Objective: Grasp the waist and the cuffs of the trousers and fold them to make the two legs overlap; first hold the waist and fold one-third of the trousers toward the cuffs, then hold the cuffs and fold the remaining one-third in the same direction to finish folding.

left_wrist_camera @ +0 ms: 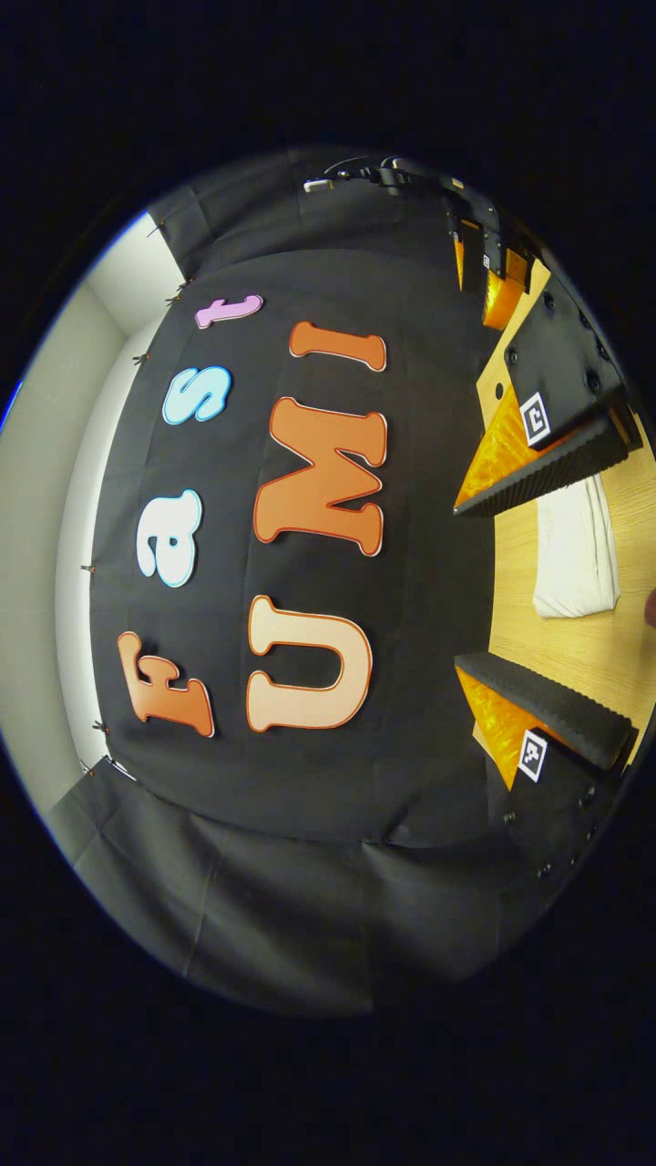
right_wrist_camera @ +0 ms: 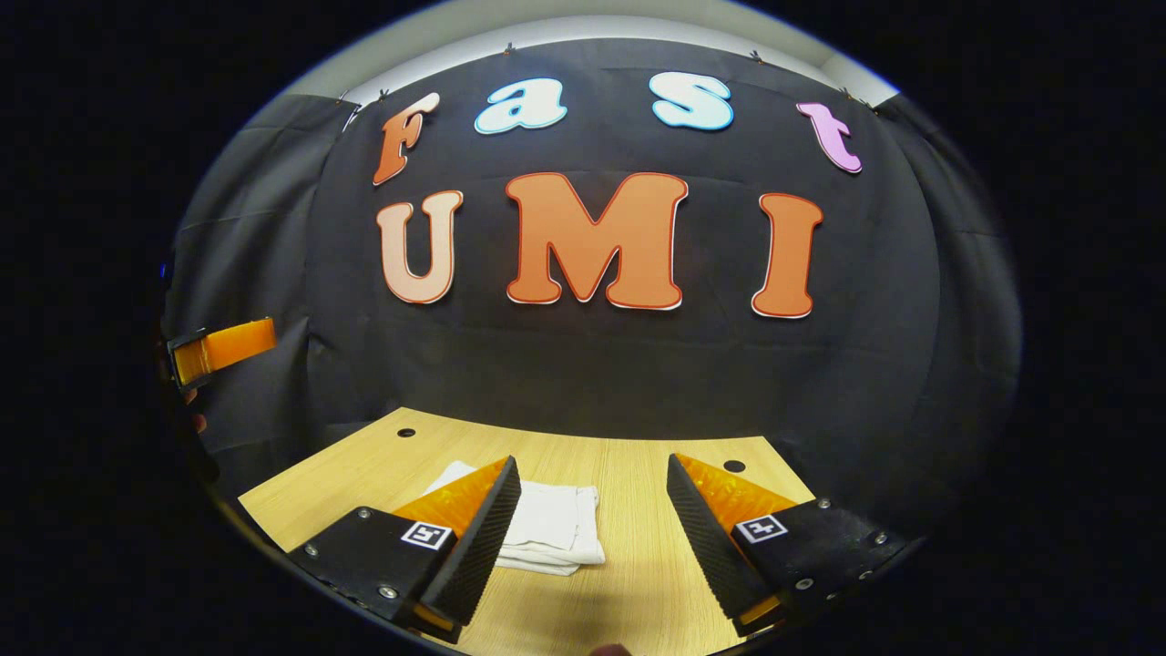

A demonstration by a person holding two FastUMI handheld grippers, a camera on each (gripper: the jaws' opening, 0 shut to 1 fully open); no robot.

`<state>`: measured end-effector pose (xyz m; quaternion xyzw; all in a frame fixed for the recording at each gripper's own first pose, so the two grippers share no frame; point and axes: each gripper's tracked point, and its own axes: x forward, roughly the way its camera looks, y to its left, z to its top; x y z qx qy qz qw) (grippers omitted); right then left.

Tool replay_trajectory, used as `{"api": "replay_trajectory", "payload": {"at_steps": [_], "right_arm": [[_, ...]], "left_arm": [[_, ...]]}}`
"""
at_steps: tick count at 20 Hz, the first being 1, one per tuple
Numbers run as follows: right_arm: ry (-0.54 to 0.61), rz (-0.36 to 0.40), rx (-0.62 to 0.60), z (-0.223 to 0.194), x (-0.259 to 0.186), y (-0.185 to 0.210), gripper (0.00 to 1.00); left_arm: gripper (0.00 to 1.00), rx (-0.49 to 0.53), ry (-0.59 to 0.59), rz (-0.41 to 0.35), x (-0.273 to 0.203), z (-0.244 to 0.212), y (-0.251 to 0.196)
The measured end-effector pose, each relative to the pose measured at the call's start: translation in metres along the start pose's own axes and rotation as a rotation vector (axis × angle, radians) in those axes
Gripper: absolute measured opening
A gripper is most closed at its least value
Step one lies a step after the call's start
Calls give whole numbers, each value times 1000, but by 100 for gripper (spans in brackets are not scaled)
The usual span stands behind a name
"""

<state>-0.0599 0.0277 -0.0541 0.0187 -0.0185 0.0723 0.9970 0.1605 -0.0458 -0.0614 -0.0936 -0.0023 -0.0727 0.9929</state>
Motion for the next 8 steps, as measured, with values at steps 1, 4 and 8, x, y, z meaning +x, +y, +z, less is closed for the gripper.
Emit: {"api": "replay_trajectory", "payload": {"at_steps": [1, 4, 8], "right_arm": [[0, -8, -2, -1, -4, -1, 98], [6, -29, 1, -2, -19, 0, 98], [1, -52, 3, 0, -38, 6, 98]], "left_arm": [[100, -4, 1, 6, 1, -3, 1], [98, -29, -1, 5, 4, -2, -1], [98, -100, 13, -21, 7, -2, 1]]}}
